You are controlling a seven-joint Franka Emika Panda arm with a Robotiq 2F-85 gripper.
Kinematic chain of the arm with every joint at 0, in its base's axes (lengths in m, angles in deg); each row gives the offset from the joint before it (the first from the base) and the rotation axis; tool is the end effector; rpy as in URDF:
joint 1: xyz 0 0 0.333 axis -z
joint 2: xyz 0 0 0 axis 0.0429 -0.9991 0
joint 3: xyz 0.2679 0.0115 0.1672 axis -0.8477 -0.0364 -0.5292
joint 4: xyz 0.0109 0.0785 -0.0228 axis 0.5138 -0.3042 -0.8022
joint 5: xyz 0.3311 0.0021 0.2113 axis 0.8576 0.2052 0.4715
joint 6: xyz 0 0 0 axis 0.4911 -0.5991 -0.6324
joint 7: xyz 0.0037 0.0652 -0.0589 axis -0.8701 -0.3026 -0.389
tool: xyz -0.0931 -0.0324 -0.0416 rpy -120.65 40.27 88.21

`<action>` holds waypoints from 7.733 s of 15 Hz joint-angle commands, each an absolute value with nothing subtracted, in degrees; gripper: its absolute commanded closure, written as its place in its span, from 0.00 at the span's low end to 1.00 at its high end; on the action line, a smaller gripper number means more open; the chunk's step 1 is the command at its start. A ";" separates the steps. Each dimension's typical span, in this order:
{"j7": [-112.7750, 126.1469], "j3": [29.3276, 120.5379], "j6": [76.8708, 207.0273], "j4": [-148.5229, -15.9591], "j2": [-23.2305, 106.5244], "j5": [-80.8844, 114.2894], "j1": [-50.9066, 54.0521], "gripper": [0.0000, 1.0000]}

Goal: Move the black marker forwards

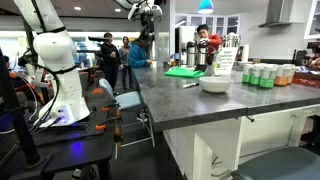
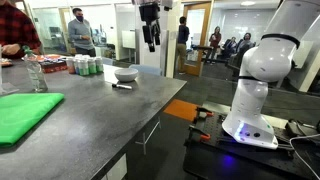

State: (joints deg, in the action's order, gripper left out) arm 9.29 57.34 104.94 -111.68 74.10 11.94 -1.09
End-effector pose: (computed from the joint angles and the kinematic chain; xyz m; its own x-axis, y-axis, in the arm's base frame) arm 0.4380 0.1303 0.5131 0.9767 0.1722 -0.1282 0.1965 -0.9577 0.2104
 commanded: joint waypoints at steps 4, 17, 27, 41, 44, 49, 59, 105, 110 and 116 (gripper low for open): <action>9.65 58.71 104.80 -111.56 73.95 11.58 -2.67 0.00; -5.88 66.19 123.28 -103.25 52.32 15.36 -0.56 0.00; -12.81 66.72 125.11 -88.76 34.15 16.81 1.44 0.00; -12.61 66.90 126.76 -86.85 26.18 19.85 4.30 0.22; -12.98 66.78 127.72 -88.13 26.60 19.71 4.59 0.53; -12.43 67.00 127.55 -88.12 27.05 18.95 4.12 0.93; -16.60 66.74 128.55 -98.82 36.67 18.10 4.29 0.95; 46.43 72.77 145.85 -120.98 46.61 39.53 1.88 0.95; 47.48 73.42 147.60 -122.10 46.73 38.49 1.35 0.92; 45.40 73.20 147.16 -122.60 48.58 35.16 0.78 0.27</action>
State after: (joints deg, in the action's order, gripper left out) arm 45.22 72.41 146.11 -121.08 46.36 36.92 1.98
